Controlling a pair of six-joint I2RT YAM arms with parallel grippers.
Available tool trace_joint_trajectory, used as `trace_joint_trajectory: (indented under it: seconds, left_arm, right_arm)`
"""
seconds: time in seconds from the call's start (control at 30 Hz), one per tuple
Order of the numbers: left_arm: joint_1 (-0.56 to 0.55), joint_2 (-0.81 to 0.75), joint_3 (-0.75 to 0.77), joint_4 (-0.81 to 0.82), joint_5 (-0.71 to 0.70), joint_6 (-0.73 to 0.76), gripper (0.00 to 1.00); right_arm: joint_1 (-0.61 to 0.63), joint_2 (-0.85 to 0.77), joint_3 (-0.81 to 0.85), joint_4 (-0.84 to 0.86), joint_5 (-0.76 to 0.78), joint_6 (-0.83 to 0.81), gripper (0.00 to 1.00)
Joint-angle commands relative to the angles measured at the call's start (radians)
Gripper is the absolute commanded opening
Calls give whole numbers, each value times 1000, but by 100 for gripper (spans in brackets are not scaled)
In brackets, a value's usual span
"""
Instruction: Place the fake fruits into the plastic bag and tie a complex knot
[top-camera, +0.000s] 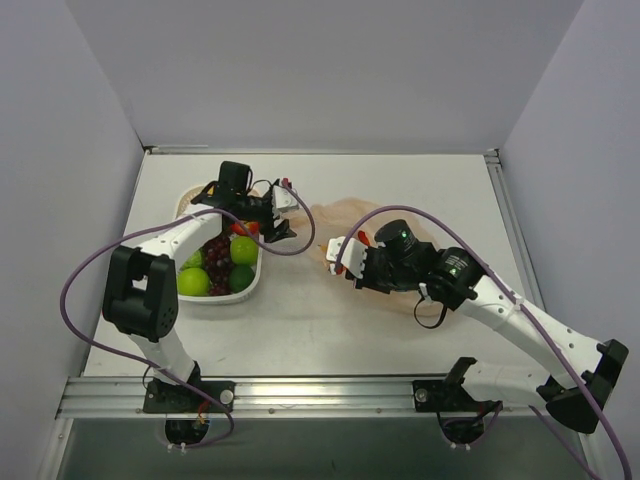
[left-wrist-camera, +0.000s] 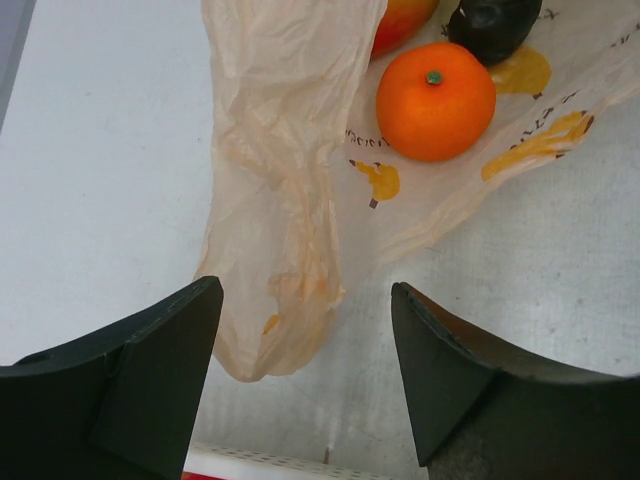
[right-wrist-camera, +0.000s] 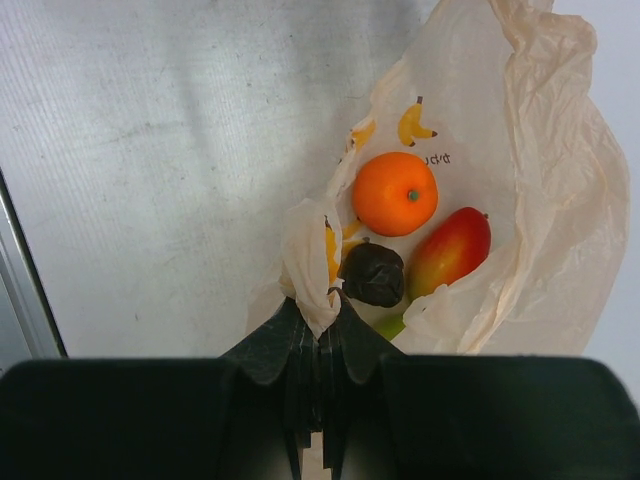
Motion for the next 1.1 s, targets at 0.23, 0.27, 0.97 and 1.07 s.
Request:
trace_joint_trajectory:
  seconds: [0.23,0.27,0.97,1.07]
  left_arm:
    - [-35,-7,45,-30,-139,126,34]
    - [-31,-15,57,-33,-135,70,29]
    - [241,-245,504,-148,28,-929,0]
    - [241,-253,525,-245,-9,-971,0]
  right_arm:
    - [-44,-57,15,-23,-21,33,0]
    - [-50,-61,19,-28,-18,34,0]
    - [-510,-307,225,-28,-52,152,0]
    - [-536,-319,169,-23,-63,132,0]
